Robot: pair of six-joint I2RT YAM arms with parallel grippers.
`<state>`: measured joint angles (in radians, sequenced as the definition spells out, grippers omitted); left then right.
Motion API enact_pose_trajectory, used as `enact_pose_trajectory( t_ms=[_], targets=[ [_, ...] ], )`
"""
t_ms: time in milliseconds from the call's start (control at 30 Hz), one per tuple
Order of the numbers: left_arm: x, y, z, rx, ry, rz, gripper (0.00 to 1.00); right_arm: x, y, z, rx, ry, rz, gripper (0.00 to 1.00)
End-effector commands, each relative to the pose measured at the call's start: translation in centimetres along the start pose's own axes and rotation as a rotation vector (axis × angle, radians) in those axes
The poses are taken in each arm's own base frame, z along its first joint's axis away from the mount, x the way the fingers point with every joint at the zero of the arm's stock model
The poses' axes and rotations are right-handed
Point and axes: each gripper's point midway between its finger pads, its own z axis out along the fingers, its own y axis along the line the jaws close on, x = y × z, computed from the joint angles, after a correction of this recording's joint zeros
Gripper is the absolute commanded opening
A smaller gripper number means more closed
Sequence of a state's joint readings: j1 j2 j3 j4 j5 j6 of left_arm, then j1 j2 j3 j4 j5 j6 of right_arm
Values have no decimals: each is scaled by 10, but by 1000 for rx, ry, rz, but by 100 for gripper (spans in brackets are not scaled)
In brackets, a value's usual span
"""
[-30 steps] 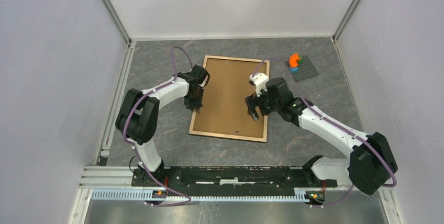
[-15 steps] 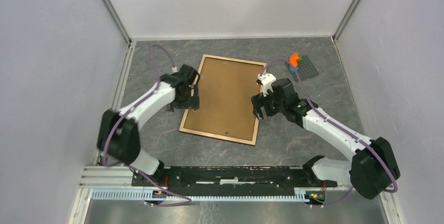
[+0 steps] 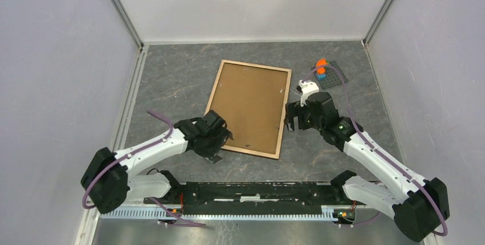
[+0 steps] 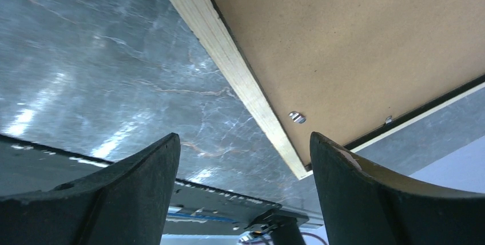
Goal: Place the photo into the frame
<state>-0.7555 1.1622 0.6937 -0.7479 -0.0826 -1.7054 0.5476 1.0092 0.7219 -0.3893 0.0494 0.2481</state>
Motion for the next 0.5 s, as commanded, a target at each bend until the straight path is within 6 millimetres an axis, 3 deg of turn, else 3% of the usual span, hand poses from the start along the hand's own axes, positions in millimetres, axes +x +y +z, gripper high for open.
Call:
enact_pose_trajectory(
  t_ms=[0, 167, 300, 467],
  targets=[
    [7, -21, 19, 42, -8, -173, 87, 2, -6, -4, 44, -14, 74, 90],
    [6, -18, 40, 22, -32, -165, 77, 9, -12, 9, 77, 30, 55, 90],
    [7, -12, 49, -12, -50, -124, 67, -3, -27, 23, 174, 34, 95, 90],
    [2, 14, 59, -60, -75, -131, 57, -21, -44, 61, 242, 19, 218, 89]
  ],
)
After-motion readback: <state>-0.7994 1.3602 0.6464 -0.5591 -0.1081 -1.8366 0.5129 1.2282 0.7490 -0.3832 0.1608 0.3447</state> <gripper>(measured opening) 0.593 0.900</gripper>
